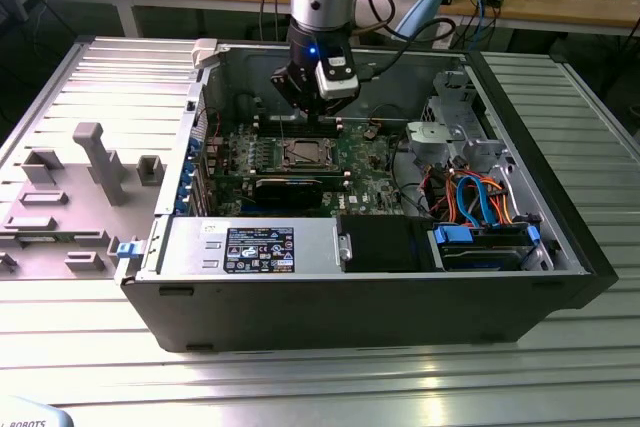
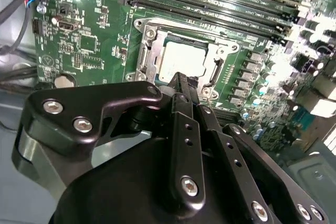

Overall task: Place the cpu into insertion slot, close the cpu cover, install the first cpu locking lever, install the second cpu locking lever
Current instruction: 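Install the first cpu locking lever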

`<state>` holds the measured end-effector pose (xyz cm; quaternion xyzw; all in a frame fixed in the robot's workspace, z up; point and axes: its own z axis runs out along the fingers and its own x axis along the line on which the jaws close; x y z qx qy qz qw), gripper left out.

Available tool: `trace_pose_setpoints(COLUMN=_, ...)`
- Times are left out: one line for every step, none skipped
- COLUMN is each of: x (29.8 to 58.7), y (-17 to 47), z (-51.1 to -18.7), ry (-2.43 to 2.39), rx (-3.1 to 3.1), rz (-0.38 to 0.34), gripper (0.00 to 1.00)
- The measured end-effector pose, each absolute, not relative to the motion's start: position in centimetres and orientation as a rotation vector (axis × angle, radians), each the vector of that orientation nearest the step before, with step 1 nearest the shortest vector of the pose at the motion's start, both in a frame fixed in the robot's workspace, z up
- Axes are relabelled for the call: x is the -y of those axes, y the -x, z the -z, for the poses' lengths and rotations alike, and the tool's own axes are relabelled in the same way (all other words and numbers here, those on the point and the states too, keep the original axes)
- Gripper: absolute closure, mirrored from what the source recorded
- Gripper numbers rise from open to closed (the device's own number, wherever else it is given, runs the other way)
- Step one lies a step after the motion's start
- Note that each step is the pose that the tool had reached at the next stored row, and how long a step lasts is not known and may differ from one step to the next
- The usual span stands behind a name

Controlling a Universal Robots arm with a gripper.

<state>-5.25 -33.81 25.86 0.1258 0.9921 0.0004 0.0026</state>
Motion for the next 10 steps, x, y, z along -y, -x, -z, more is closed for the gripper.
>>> trace_pose_setpoints(x=33.81, y=5.25, z=-25.86, ry=-0.378, rx=-3.113, rz=-0.001, gripper=0.89)
trace_pose_setpoints(x=33.81, y=5.25, z=-25.86, ry=-0.36, rx=-3.116, rz=-0.001, gripper=0.89)
trace_pose_setpoints(x=33.81, y=5.25, z=-25.86, ry=-0.347, rx=-3.117, rz=-0.001, gripper=0.89)
trace_pose_setpoints(x=33.81, y=5.25, z=-25.86, ry=-0.32, rx=-3.12, rz=-0.002, gripper=0.89)
trace_pose_setpoints(x=33.81, y=5.25, z=-25.86, ry=-0.281, rx=-3.124, rz=-0.002, gripper=0.89)
trace_pose_setpoints(x=33.81, y=5.25, z=-25.86, ry=-0.259, rx=-3.126, rz=-0.002, gripper=0.89)
trace_pose_setpoints(x=33.81, y=5.25, z=-25.86, ry=-0.245, rx=-3.127, rz=-0.002, gripper=0.89)
trace_pose_setpoints(x=33.81, y=5.25, z=-25.86, ry=-0.225, rx=-3.128, rz=-0.002, gripper=0.89)
trace_pose_setpoints(x=33.81, y=5.25, z=-25.86, ry=-0.211, rx=-3.129, rz=-0.002, gripper=0.89)
trace_pose_setpoints(x=33.81, y=5.25, z=-25.86, ry=-0.186, rx=-3.131, rz=-0.002, gripper=0.89)
